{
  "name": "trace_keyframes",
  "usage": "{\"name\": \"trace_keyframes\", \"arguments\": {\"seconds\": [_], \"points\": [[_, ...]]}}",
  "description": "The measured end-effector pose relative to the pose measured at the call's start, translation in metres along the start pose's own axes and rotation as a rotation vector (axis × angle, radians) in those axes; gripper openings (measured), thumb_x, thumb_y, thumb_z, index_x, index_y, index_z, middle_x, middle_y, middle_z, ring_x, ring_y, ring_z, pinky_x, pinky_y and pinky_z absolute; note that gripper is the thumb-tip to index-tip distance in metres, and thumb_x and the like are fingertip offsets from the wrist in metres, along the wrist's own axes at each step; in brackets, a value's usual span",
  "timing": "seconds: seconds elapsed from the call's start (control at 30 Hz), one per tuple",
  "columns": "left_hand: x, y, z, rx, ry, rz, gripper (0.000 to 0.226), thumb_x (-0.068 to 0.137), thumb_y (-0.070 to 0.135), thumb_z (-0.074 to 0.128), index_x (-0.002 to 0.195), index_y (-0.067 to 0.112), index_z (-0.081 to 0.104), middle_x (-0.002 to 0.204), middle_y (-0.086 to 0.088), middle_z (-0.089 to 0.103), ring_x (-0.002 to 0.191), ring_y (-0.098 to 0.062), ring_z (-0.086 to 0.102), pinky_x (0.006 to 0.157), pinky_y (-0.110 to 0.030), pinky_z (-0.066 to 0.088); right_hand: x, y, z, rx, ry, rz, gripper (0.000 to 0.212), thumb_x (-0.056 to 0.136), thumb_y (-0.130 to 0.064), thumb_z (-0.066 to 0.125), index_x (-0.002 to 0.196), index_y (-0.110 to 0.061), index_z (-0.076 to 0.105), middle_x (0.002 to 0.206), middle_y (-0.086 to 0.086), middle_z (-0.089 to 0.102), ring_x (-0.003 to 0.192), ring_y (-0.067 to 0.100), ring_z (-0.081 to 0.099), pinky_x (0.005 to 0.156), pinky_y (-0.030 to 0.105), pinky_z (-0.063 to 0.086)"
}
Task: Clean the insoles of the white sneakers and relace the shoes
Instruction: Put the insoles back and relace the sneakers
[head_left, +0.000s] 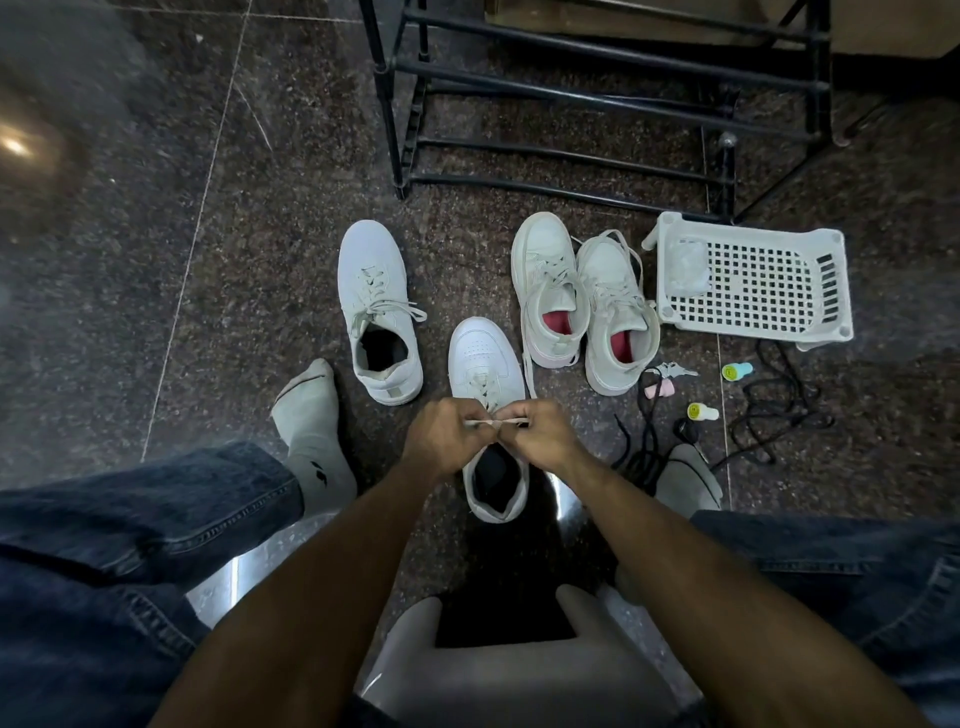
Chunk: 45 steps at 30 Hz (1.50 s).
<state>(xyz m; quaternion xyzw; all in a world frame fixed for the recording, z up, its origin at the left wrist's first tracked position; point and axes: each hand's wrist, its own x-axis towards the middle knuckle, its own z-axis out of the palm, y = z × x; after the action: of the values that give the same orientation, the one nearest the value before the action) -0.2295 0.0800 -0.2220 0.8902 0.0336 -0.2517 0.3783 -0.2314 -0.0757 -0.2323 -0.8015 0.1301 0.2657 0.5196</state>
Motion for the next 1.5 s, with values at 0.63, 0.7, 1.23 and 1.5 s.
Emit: {"name": "trace_keyframes", "arguments": {"seconds": [0.63,0.7,1.23,1.5], "points": [[-0.003,-0.009,0.010,0.301,0.135,0.173,0.023,0.086,0.029,0.064,0.106,0.021,0.070,0.109,0.001,0.061,0.104,-0.024,0.058,0.080,-0.038,0.047,-0.001,0.004,-0.009,0.336,-0.270,0.323,0.024,0.091,0.000,0.054,0.082,-0.019,0.064,0.074,-0.005,0.050,0.064,0.006,0.042,0.065,0.023,0.037],[-0.004,-0.009,0.011,0.297,0.158,0.165,0.026,0.087,0.031,0.063,0.111,0.022,0.064,0.111,0.001,0.058,0.104,-0.024,0.057,0.082,-0.041,0.047,0.000,0.002,-0.010,0.353,-0.283,0.365,0.022,0.092,-0.001,0.053,0.084,-0.020,0.063,0.073,-0.006,0.050,0.063,0.006,0.042,0.065,0.024,0.035],[-0.020,0.007,0.016,0.280,0.136,0.080,0.017,0.090,0.033,0.062,0.100,0.023,0.070,0.104,0.005,0.064,0.094,-0.021,0.063,0.074,-0.034,0.049,-0.001,-0.007,-0.009,0.339,-0.201,0.435,0.016,0.087,-0.005,0.056,0.080,-0.018,0.061,0.072,-0.002,0.054,0.062,0.009,0.045,0.065,0.028,0.033],[0.000,0.035,-0.007,0.616,-0.085,0.048,0.037,0.086,0.054,0.054,0.093,0.020,0.066,0.101,-0.004,0.066,0.093,-0.028,0.064,0.074,-0.035,0.049,-0.009,-0.019,-0.012,0.204,-0.136,0.319,0.022,0.083,0.009,0.050,0.080,-0.009,0.063,0.061,-0.003,0.056,0.056,0.008,0.045,0.044,0.014,0.035]]}}
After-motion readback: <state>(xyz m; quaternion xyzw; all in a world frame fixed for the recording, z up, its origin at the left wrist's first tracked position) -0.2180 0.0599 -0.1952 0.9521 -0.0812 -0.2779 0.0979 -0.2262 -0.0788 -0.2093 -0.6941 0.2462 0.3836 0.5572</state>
